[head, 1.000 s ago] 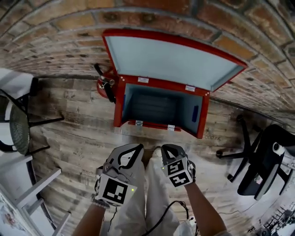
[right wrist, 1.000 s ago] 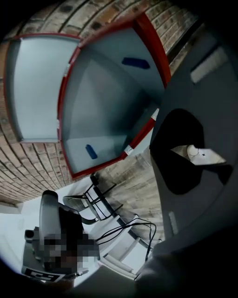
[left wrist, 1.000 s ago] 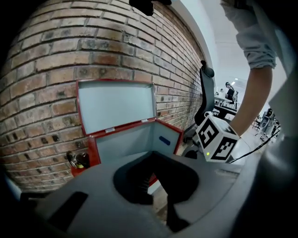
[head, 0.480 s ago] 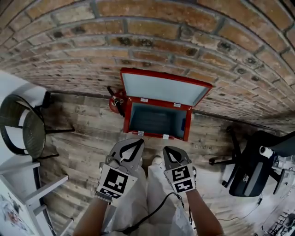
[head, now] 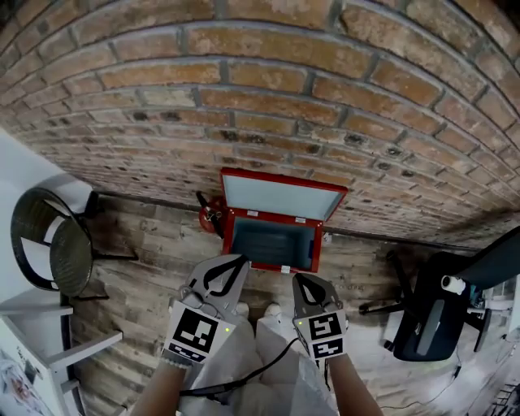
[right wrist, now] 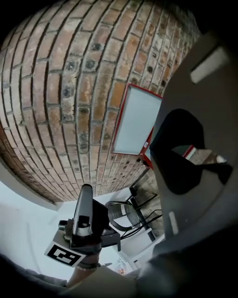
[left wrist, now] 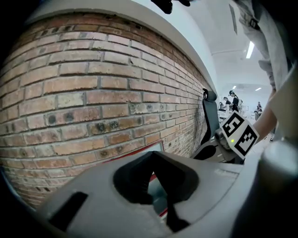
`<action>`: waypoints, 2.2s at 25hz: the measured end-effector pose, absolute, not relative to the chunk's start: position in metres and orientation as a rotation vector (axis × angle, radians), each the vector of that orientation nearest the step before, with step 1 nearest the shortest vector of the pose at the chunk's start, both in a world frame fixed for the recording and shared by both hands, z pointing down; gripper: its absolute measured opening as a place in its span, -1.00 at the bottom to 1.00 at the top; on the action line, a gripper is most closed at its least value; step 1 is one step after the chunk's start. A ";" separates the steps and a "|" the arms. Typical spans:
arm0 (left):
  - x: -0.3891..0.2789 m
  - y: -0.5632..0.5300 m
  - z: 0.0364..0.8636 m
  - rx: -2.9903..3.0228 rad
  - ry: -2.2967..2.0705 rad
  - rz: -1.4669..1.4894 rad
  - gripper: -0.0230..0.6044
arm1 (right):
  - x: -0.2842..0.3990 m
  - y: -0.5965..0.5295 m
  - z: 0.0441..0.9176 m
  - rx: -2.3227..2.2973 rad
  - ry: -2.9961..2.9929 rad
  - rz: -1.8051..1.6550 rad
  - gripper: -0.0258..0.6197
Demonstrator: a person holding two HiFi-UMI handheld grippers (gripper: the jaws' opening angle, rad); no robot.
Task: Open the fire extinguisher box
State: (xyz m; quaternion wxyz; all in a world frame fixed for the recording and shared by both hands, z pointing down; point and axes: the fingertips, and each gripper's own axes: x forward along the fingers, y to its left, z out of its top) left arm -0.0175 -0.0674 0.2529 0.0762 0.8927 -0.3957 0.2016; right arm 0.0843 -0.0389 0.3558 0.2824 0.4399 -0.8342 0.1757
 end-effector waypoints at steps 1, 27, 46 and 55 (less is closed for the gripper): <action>-0.019 -0.068 0.243 2.685 -1.195 0.602 -0.93 | 0.086 -0.041 0.345 1.192 -2.241 0.451 -0.91; -0.042 -0.064 0.089 2.879 -1.381 0.431 -0.93 | 0.088 -0.067 0.138 1.393 -2.448 0.032 -0.90; -0.044 -0.064 0.080 2.867 -1.418 0.398 -0.93 | 0.092 -0.068 0.114 1.394 -2.447 -0.056 -0.90; -0.043 -0.062 0.083 2.857 -1.422 0.405 -0.93 | 0.096 -0.068 0.114 1.403 -2.445 -0.069 -0.90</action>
